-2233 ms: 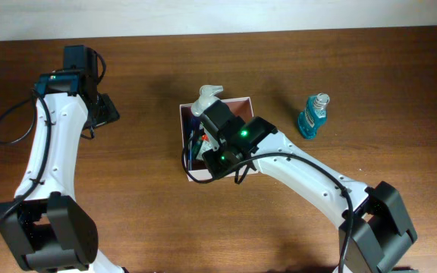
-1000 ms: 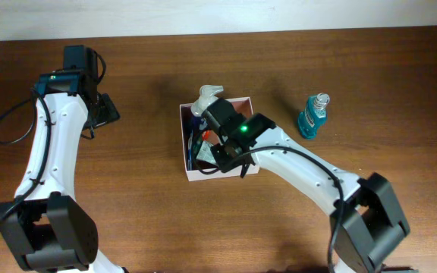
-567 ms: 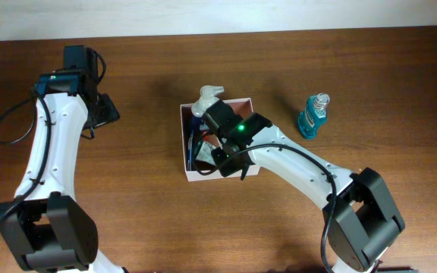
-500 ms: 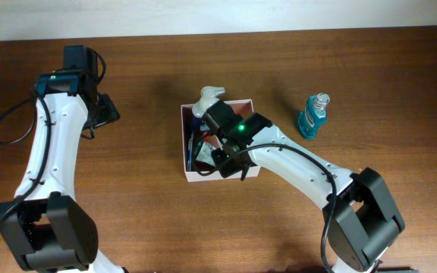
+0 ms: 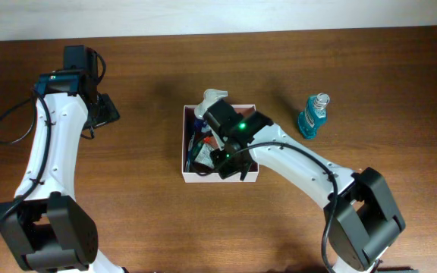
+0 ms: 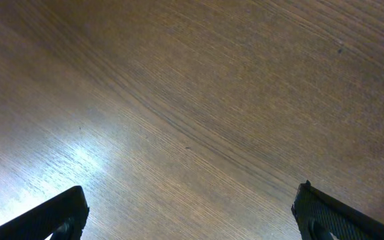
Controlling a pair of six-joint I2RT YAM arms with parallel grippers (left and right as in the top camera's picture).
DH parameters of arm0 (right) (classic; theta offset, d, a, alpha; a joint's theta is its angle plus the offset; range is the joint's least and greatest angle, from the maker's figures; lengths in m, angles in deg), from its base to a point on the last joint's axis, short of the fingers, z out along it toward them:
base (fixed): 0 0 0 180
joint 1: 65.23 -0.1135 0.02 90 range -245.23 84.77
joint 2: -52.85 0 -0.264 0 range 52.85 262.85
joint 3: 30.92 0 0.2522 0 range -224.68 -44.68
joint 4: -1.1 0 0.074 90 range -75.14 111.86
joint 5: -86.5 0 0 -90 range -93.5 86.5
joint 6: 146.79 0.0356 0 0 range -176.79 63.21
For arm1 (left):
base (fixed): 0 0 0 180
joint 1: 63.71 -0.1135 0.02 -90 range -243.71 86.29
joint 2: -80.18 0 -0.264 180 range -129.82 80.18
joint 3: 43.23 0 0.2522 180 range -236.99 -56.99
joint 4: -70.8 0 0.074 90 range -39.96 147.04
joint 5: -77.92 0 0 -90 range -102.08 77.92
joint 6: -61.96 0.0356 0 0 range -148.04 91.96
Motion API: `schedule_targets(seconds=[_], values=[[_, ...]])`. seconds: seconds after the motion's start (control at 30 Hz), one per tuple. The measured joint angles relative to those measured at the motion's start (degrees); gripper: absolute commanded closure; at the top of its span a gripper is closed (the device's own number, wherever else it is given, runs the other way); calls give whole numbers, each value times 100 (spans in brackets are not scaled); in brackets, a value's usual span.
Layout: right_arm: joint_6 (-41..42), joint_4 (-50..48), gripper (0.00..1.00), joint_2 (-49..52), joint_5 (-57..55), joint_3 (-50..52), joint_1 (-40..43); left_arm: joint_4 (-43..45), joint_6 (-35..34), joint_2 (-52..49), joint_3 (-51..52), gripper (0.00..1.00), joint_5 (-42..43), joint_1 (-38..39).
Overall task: Pack container
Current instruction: 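Open the right gripper to release the clear bottle, then withdraw the right gripper up and right over the Listerine bottle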
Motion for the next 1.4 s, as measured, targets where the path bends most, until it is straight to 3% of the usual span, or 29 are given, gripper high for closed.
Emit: schedule_targets(seconds=[0.17,0.3,0.33,0.37,0.4,0.43,0.5,0.87,1.4], values=[[-61,651,95,-382,-70,-874,339,0,0,0,0,1,2,0],[-79,1272,82,-1086,-291,-1797,789,0,0,0,0,1,0,0],[-96,1408,78,-1331,-402,-1958,953,0,2,0,0,1,2,0],[-105,1526,69,-1504,-511,-2037,1086,0,0,0,0,1,2,0],[-127,1635,53,-1633,-623,-2079,1187,0,0,0,0,1,2,0],[-107,1801,46,-1777,-817,-2105,1351,0,0,0,0,1,2,0],[-136,2039,41,-1884,-1158,-2111,1646,0,0,0,0,1,2,0],[-140,2096,37,-1325,-1486,-2072,3220,0,0,0,0,1,2,0],[-385,1502,37,-839,-1427,-2065,3368,0,0,0,0,1,2,0]])
